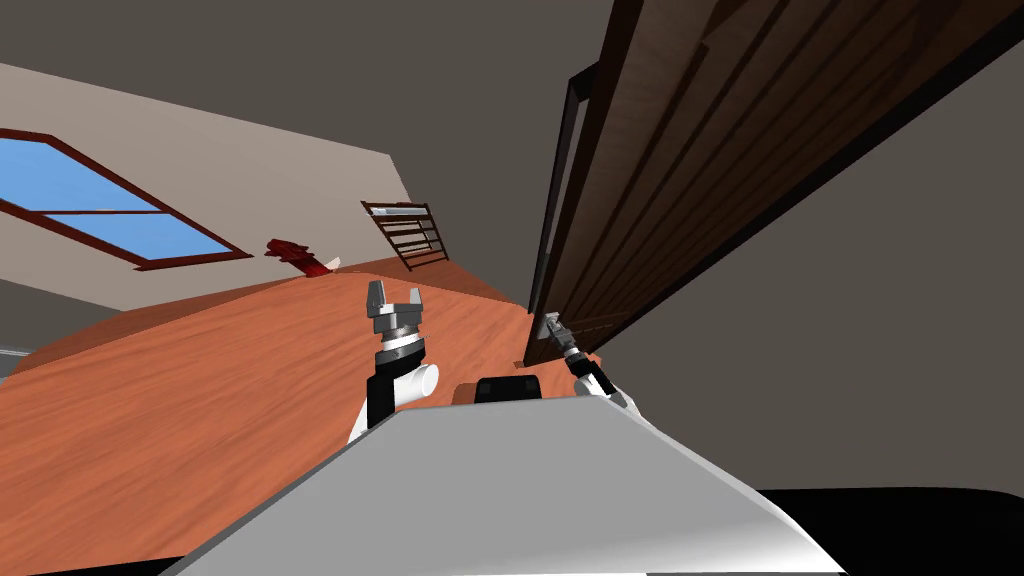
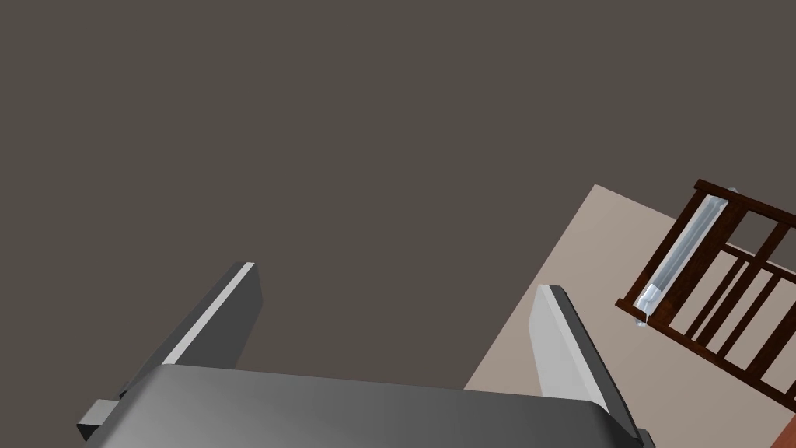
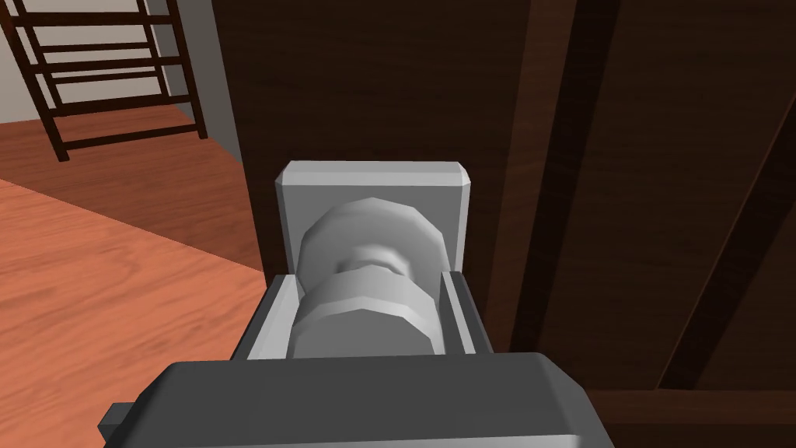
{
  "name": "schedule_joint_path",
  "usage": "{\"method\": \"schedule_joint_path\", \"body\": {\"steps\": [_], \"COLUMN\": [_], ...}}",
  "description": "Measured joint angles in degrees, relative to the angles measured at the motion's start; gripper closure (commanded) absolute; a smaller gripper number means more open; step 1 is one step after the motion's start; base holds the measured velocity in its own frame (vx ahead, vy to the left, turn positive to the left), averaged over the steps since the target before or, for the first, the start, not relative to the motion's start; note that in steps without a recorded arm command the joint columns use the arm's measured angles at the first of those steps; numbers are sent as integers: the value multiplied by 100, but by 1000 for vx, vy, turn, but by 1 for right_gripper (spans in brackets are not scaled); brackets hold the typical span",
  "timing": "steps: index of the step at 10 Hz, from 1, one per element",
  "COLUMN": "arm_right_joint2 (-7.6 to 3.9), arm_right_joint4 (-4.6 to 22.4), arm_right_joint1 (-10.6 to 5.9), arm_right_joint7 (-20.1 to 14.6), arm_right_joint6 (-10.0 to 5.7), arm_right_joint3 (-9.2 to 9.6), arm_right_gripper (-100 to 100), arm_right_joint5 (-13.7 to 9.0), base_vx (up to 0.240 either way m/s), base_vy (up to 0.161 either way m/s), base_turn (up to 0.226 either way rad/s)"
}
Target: Pull the door open
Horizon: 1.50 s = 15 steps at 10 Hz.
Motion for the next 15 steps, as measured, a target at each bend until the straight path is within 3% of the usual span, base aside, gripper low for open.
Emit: {"method": "schedule_joint_path", "body": {"steps": [3, 5, 7, 9, 12, 13, 14, 15], "arm_right_joint2": [-52, -88, -146, -197, -143, -181, -188, -173], "arm_right_joint4": [58, 149, 193, 198, 199, 268, 209, 257], "arm_right_joint1": [49, 64, 111, 123, 91, 43, 137, 130], "arm_right_joint7": [-18, -57, -71, -114, -81, -139, -126, -120], "arm_right_joint6": [-89, -265, -454, -496, -450, -477, -518, -582], "arm_right_joint3": [-11, 15, -43, -13, -16, 7, -3, 22], "arm_right_gripper": [100, 100, 100, 100, 100, 100, 100, 100], "arm_right_joint5": [13, 57, 74, 87, 80, 88, 97, 123], "base_vx": [78, 75, 39, 2, -7, 13, 28, 24], "base_vy": [143, 192, 37, -6, -4, 9, 24, 17], "base_turn": [-57, -34, -23, 21, 4, -13, -29, -8]}}
